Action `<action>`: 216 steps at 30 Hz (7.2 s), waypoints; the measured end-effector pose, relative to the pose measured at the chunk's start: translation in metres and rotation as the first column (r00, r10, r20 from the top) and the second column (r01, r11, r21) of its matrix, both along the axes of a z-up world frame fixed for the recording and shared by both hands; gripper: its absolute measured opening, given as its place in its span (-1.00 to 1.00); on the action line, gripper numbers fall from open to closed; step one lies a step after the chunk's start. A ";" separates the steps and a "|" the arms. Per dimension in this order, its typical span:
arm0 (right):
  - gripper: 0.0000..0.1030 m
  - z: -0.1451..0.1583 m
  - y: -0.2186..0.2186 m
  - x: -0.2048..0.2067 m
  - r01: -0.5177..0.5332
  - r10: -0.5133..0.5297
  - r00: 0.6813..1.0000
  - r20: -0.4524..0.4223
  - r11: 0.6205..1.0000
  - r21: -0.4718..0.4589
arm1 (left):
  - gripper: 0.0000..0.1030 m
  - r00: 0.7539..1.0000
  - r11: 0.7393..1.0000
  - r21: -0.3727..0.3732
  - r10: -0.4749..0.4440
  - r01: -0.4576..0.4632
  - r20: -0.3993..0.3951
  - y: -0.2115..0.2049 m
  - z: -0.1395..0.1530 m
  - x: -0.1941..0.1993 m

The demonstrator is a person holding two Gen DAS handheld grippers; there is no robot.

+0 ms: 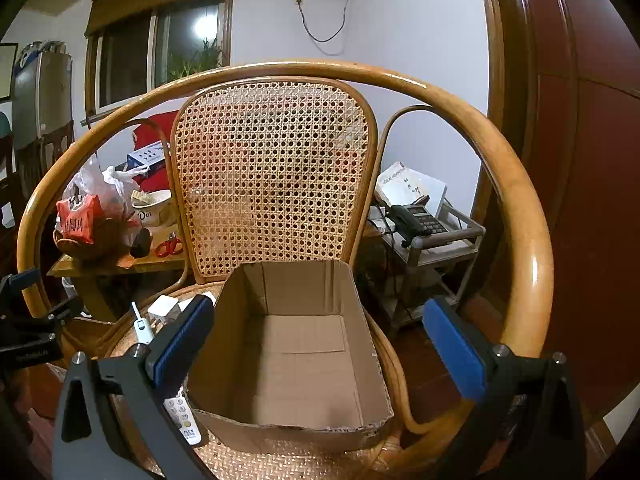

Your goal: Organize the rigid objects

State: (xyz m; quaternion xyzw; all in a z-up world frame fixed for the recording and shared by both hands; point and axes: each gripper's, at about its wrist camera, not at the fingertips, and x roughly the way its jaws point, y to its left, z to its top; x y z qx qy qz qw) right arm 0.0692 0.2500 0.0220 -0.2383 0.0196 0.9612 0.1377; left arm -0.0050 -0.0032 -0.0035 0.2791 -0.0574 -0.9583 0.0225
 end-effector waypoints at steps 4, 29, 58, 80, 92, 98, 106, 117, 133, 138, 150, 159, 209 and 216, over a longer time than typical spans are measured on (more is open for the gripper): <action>1.00 0.000 -0.001 0.000 -0.003 0.003 1.000 0.000 1.000 -0.001 | 0.99 1.000 1.000 -0.002 0.000 0.000 -0.002 0.000 -0.001 0.001; 1.00 0.001 0.000 0.001 0.003 -0.003 1.000 -0.005 1.000 -0.002 | 0.99 1.000 0.999 -0.022 -0.027 0.027 0.003 0.004 -0.002 0.001; 1.00 -0.001 0.001 0.000 0.006 -0.006 1.000 0.006 1.000 0.004 | 0.99 0.999 0.999 -0.039 -0.034 0.034 -0.002 0.006 -0.001 0.003; 1.00 -0.002 0.003 -0.004 -0.018 0.018 0.999 0.036 1.000 -0.006 | 0.99 1.000 0.999 -0.039 -0.026 0.026 0.004 0.004 0.000 0.002; 0.94 -0.026 0.033 -0.036 0.069 -0.043 0.980 0.194 0.989 -0.129 | 0.99 0.994 0.998 -0.043 -0.046 0.050 0.101 0.006 -0.017 -0.008; 0.88 -0.040 0.054 -0.045 0.098 -0.039 0.971 0.235 0.965 -0.245 | 0.99 0.979 0.992 -0.034 -0.110 0.118 0.172 0.014 -0.031 -0.011; 0.86 -0.048 0.054 -0.060 0.132 -0.077 0.953 0.294 0.976 -0.174 | 0.99 0.964 0.988 -0.055 -0.125 0.141 0.235 0.021 -0.042 -0.013; 0.33 -0.075 0.063 -0.081 0.180 -0.102 0.900 0.423 0.973 -0.148 | 0.99 0.912 0.952 -0.048 -0.273 0.302 0.306 0.027 -0.052 -0.014; -0.83 -0.096 0.063 -0.087 0.206 -0.127 0.835 0.535 0.975 -0.089 | 0.99 0.792 0.909 0.021 -0.374 0.416 0.483 0.036 -0.092 -0.023; -0.83 -0.100 0.064 -0.090 0.197 -0.118 0.823 0.555 0.977 -0.084 | 0.99 0.764 0.905 0.027 -0.374 0.425 0.526 0.041 -0.106 -0.027; -0.83 -0.104 0.059 -0.092 0.181 -0.111 0.811 0.575 0.981 -0.065 | 0.69 0.734 0.895 0.022 -0.378 0.445 0.564 0.049 -0.119 -0.027; -0.83 -0.105 0.058 -0.091 0.177 -0.110 0.807 0.580 0.982 -0.060 | 0.11 0.705 0.873 0.111 -0.452 0.474 0.547 0.052 -0.118 -0.021; -0.86 -0.107 0.053 -0.092 0.163 -0.103 0.807 0.582 0.985 -0.053 | 0.10 0.898 0.892 0.118 -0.439 0.436 0.001 0.054 0.007 -0.006; -0.86 -0.106 0.052 -0.093 0.163 -0.104 0.806 0.582 0.985 -0.049 | 0.10 0.872 0.865 0.117 -0.480 0.488 -0.094 0.084 0.034 -0.013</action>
